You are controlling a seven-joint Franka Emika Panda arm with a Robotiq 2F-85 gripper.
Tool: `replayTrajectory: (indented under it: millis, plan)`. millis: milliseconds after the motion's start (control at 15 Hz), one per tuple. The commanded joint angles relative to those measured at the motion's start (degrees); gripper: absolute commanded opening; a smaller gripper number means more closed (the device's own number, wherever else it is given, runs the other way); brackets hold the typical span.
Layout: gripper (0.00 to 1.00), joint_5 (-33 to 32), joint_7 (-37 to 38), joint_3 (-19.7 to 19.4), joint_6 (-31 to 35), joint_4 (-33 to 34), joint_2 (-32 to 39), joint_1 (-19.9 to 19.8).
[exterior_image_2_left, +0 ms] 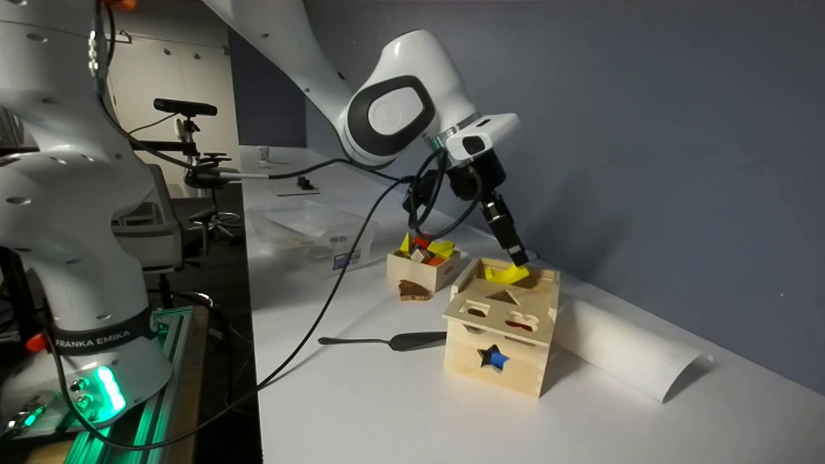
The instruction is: Put the yellow objects inside the wooden box
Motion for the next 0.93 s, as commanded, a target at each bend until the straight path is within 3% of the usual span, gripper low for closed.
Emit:
replayTrajectory:
  millis: [0, 133, 267, 467, 867]
  plan:
    - [0.73, -3.0, 3.1, 0.0, 1.6, -0.4, -0.8, 0.2]
    - [0.88, -5.0, 3.3, 0.1, 2.6, -0.7, -2.2, 0.4]
    - [0.99, -4.3, -1.5, 1.0, 5.0, -1.9, -4.1, 1.2]
    - [1.00, 2.8, -13.2, 3.1, 4.3, -4.7, -7.2, 5.4]
    - [1.00, 26.9, -37.7, 1.9, -1.1, -7.4, -8.2, 20.8]
